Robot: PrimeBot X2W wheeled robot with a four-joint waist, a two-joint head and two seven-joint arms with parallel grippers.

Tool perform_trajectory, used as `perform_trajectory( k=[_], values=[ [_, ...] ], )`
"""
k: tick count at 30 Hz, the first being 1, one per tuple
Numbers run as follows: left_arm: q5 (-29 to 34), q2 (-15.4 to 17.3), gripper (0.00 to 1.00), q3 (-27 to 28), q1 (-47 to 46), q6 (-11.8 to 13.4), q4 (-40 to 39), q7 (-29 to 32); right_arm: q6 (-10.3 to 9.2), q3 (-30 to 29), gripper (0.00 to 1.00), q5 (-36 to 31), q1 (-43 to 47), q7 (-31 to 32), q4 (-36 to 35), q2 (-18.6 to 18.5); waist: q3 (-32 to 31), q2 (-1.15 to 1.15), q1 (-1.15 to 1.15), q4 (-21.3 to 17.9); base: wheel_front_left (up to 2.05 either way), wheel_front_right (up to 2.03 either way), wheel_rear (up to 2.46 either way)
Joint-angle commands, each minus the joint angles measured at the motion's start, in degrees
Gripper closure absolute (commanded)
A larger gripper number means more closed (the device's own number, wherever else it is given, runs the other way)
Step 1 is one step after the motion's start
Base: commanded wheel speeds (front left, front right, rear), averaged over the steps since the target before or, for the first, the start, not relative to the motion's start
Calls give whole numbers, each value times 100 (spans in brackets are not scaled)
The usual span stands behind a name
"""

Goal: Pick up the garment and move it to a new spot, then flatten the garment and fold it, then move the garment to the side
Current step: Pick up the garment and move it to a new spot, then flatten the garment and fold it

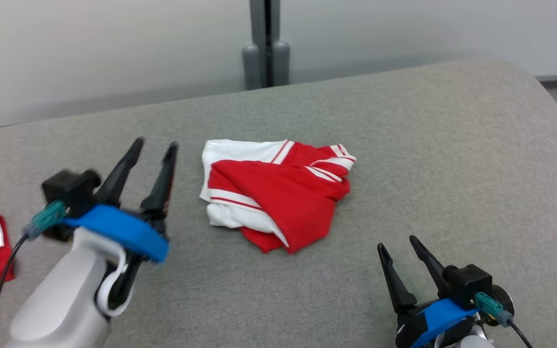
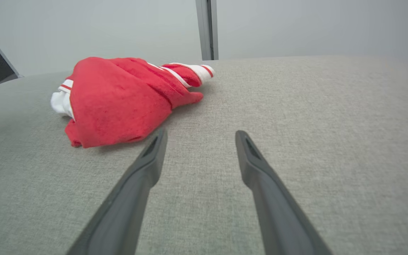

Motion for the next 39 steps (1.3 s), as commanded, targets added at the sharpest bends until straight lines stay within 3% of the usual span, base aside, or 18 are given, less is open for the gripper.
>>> perform_trajectory(
  k=[1, 5, 10, 17, 22, 28, 33, 39],
  values=[
    [163, 43, 0, 325, 359, 12, 46, -24, -2, -28, 0, -17, 48, -3, 27, -12, -70, 0, 0, 100, 0, 0, 0],
    [628, -133, 0, 1263, 1197, 10, 12, -21, -1, -126, 0, -48, 130, -2, 101, -12, -283, 0, 0, 346, 0, 0, 0],
    [1121, -597, 0, 2367, 2316, -45, -168, -22, -1, -182, 0, 0, 277, -3, 205, -12, -580, 0, 0, 570, 0, 0, 0],
    [1766, -1302, 0, 3014, 3511, -86, -485, -22, -1, -253, 0, 86, 539, -3, 292, -12, -808, 0, 0, 758, 0, 0, 0],
    [1932, -1490, 0, 2848, 3740, -88, -542, -22, -1, -194, 0, 37, 607, -3, 359, -12, -846, 0, 0, 827, 0, 0, 0],
    [1897, -1414, 0, 2555, 3507, -71, -570, -22, -1, -160, 0, -12, 335, -3, 348, -11, -764, 0, 0, 971, 0, 0, 0],
    [1726, -1404, 0, 2321, 3354, -72, -452, -22, -1, 193, 0, -18, -257, -3, 408, -10, -561, 0, 0, 1172, 0, 0, 0],
    [1460, -1375, 0, 2005, 3131, -72, -242, -22, -2, 541, 0, -88, -1347, 78, 1204, -18, -302, 0, 0, 1610, 0, 0, 0]
  ],
)
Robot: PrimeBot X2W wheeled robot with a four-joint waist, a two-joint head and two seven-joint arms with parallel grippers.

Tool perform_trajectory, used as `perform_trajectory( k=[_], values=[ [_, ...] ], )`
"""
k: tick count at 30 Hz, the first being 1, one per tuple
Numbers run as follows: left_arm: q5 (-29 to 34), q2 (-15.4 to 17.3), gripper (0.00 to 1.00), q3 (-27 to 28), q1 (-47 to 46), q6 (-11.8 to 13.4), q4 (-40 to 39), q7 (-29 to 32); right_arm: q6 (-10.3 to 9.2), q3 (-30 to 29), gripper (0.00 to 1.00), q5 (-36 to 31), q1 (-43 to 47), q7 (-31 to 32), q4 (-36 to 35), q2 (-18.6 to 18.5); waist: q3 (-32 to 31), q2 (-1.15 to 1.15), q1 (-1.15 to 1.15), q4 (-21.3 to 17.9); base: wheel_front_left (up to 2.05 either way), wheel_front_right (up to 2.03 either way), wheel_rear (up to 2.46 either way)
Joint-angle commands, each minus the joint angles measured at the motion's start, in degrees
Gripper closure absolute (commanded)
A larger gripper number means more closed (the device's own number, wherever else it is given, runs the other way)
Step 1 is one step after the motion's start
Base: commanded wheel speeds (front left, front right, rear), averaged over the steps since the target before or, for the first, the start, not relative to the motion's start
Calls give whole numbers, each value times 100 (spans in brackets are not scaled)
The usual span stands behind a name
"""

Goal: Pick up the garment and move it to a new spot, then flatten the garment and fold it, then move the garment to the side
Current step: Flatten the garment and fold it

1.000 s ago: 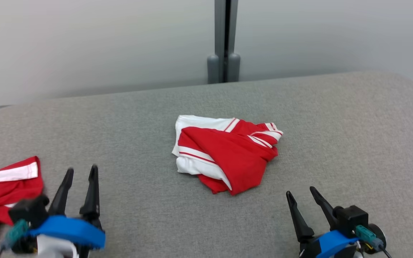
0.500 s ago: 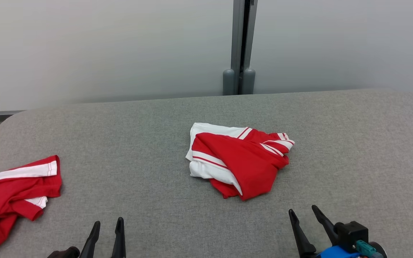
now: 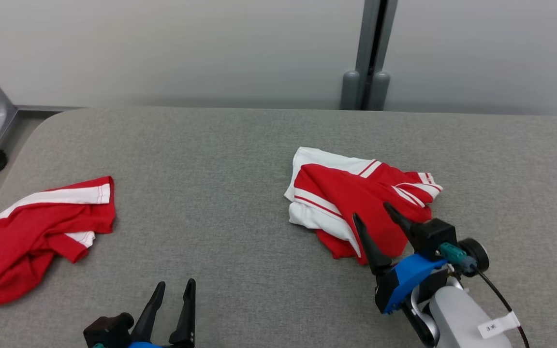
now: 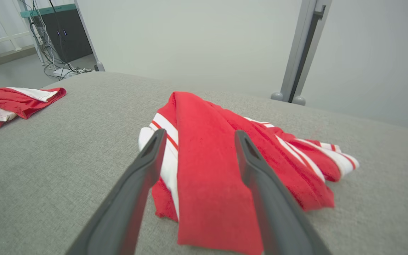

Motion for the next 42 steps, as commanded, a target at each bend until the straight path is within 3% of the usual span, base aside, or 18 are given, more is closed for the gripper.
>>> perform_trajectory(
  k=[1, 6, 14, 15, 16, 17, 26, 31, 34, 37, 40, 41, 42],
  values=[
    [-67, 78, 0, -59, -173, -7, 45, -15, -2, -39, 0, -121, -405, 45, 288, -27, 222, 0, 0, 292, 0, 0, 0],
    [-209, 160, 0, -117, -290, -7, 114, -16, -2, -268, 0, -558, -975, 259, 972, -26, 438, 0, 0, 550, 0, 0, 0],
    [-370, 225, 0, -98, -368, -8, 168, -15, -2, -319, 0, -929, -1255, 370, 1311, -28, 609, 0, 0, 597, 0, 0, 0],
    [-379, 217, 0, -106, -383, -8, 173, -15, -2, -302, 45, -927, -1261, 379, 1334, -27, 623, 0, 0, 583, 0, 0, 0],
    [-391, 201, 0, -125, -400, -8, 176, -15, -2, -299, 80, -910, -1266, 378, 1346, -27, 632, 0, 0, 571, 0, 0, 0],
    [-399, 189, 0, -136, -420, -8, 187, -15, -2, -332, 100, -880, -1272, 342, 1347, -28, 639, 0, 0, 557, 0, 0, 0],
    [-454, 143, 0, -291, -522, -8, 269, -15, -1, 140, 100, 204, -1542, -53, 694, -21, 514, 0, 0, 505, 0, 0, 0],
    [-382, 177, 0, -249, -364, -8, 249, -15, 0, 691, 100, 1442, -1812, -59, -775, -19, 339, 0, 0, 474, 0, 0, 0],
    [-318, 207, 0, -190, -248, -8, 281, -15, -1, 579, 100, 2312, -2021, -60, -1833, -38, 217, 0, 0, 397, 0, 0, 0],
    [-258, 196, 0, -137, -152, -8, 312, -15, -1, 287, 100, 2476, -1939, -53, -2422, -30, 110, 0, 0, 336, 0, 0, 0],
    [-218, 162, 0, -86, -125, -8, 309, -15, -2, -248, 100, 1931, -1490, -48, -2356, -40, 94, 0, 0, 283, 0, 0, 0],
    [-205, 141, 0, -83, -127, -8, 298, -15, -2, -480, 78, 1669, -1248, -47, -2117, -44, 102, 0, 0, 272, 0, 0, 0],
    [-191, 127, 0, -82, -140, -8, 282, -15, -2, -750, 17, 1466, -1045, -48, -1917, -33, 128, 0, 0, 263, 0, 0, 0]
  ],
)
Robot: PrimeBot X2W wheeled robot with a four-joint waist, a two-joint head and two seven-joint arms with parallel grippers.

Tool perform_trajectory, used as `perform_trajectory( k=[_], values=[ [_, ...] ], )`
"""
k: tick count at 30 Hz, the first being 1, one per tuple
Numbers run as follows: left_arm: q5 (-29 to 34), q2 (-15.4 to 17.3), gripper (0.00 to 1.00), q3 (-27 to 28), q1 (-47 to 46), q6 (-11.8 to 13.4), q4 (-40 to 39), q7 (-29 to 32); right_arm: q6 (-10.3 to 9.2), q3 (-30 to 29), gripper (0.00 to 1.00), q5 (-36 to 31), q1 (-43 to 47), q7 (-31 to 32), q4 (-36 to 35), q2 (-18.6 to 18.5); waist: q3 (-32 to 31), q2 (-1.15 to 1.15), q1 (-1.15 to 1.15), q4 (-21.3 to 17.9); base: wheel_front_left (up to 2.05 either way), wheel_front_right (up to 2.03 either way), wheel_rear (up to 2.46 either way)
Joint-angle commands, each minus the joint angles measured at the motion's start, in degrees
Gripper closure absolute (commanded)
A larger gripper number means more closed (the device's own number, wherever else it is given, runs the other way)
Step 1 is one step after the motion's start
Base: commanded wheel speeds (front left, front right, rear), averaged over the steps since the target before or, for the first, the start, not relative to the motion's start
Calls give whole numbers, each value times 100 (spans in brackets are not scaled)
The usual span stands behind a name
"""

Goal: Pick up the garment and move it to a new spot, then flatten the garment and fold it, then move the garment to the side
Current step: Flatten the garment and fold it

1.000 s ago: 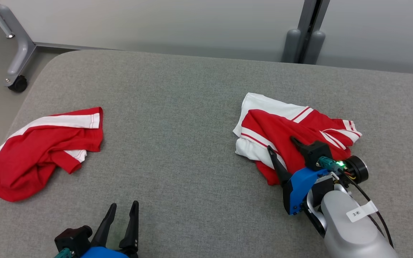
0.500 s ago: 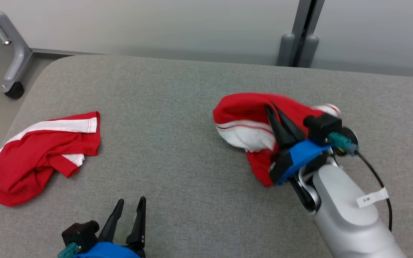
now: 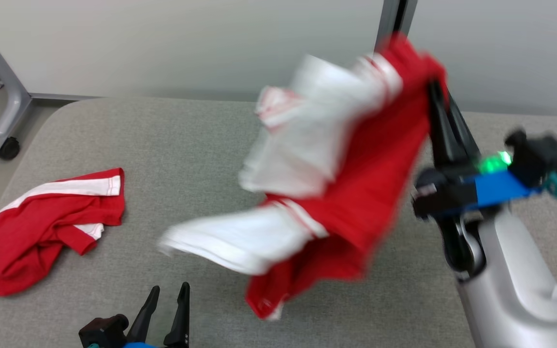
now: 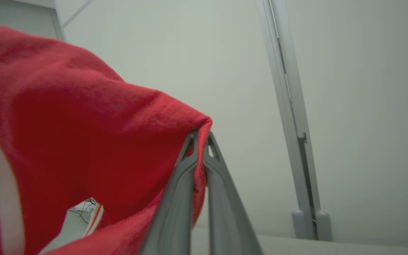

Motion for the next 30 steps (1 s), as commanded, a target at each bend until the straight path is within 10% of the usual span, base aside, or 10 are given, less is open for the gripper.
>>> perform_trajectory(
  k=[1, 9, 23, 30],
  values=[
    [47, -20, 0, 27, -13, -8, -43, -15, -1, -393, 0, -405, 428, -2, 311, -39, 52, 0, 1, -11, 0, 0, 0],
    [-43, 59, 0, -10, -98, -8, -112, -15, 0, -2064, 0, -1486, 1808, -3, 1389, -22, 294, 0, 1, -96, 0, 0, 0],
    [1, 18, 0, -97, -57, -8, -21, -15, -1, -335, 0, -1874, 2469, -2, 903, -36, 122, 0, 1, -190, 0, 0, 0],
    [5, -7, 0, -102, 70, -8, -9, -15, -1, -549, 0, -2325, 2983, -2, 1062, -32, 77, 0, 1, -185, 0, 0, 0]
  ],
)
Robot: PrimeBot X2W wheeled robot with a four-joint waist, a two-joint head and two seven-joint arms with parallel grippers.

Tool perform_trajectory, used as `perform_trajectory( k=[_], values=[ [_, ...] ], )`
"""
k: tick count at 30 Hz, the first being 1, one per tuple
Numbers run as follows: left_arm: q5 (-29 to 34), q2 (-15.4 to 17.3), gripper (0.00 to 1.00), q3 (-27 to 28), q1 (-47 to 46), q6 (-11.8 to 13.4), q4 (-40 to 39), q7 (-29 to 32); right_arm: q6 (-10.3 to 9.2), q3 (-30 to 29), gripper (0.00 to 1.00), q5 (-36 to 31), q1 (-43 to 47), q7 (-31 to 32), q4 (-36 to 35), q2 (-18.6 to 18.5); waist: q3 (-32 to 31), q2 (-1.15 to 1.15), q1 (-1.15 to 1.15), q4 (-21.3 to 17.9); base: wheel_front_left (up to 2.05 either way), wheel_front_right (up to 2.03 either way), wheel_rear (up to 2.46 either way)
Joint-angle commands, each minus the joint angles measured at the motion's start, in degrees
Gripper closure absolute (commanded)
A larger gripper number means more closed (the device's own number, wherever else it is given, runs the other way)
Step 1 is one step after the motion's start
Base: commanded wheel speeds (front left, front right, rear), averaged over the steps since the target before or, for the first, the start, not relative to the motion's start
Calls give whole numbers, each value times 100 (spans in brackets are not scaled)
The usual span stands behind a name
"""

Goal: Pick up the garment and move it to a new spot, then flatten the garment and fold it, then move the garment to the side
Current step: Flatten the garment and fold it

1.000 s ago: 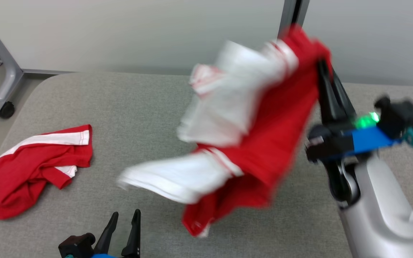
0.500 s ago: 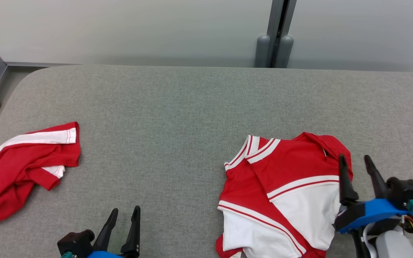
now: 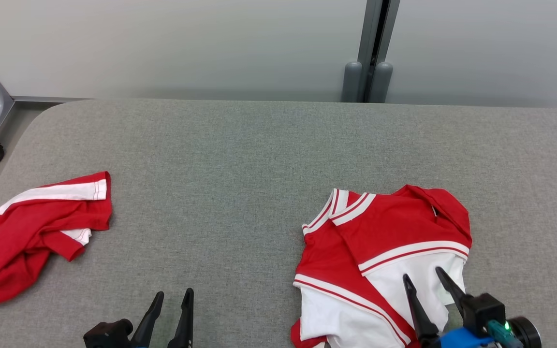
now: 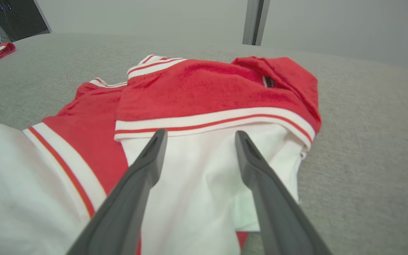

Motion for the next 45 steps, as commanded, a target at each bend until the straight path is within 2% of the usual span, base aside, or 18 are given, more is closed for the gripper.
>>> perform_trajectory(
  k=[1, 15, 16, 17, 22, 28, 33, 40, 42, 45],
  values=[
    [13, 9, 0, -13, 17, -8, -7, -15, 0, -83, 0, -65, 229, -2, -98, -18, 5, 0, 0, -1, 0, 0, 0],
    [37, -12, 0, -50, -25, -8, -15, -15, 0, -22, 0, -117, 664, -2, -367, -18, 19, 0, 0, -79, 0, 0, 0],
    [32, -13, 0, -49, -32, -8, -16, -15, 0, -15, 58, -119, 643, -2, -348, -19, 25, 0, 0, -77, 0, 0, 0],
    [18, -15, 0, -40, -30, -8, -4, -15, 0, 7, 100, -110, 577, -2, -282, -20, 39, 0, 0, -69, 0, 0, 0],
    [-8, -7, 0, -57, -53, -8, 39, -15, 0, 19, 100, 19, 279, -3, -194, -17, 67, 0, 0, -15, 0, 0, 0],
    [-38, 10, 0, -50, -49, -8, 60, -16, 0, 453, 100, 544, -333, -4, -873, -15, 51, 0, 0, 7, 0, 0, 0],
    [-6, -29, 0, -85, -32, -8, 112, -15, 0, 955, 100, 1100, -1376, -2, -1408, -15, -19, 0, 0, 42, 0, 0, 0],
    [-7, -90, 0, -206, -89, -8, 191, -15, 0, 2029, 100, 1855, -3183, -2, -1206, -16, -109, 0, 0, 267, 0, 0, 0],
    [-28, -99, 0, -233, -80, -8, 219, -15, 0, 2121, 100, 2112, -3681, -2, -1150, -19, -126, 0, 0, 361, 0, 0, 0],
    [-41, -104, 0, -238, -47, -8, 265, -15, 0, 1913, 100, 2287, -4343, -2, -1046, -20, -156, 0, 0, 494, 0, 0, 0]
  ],
)
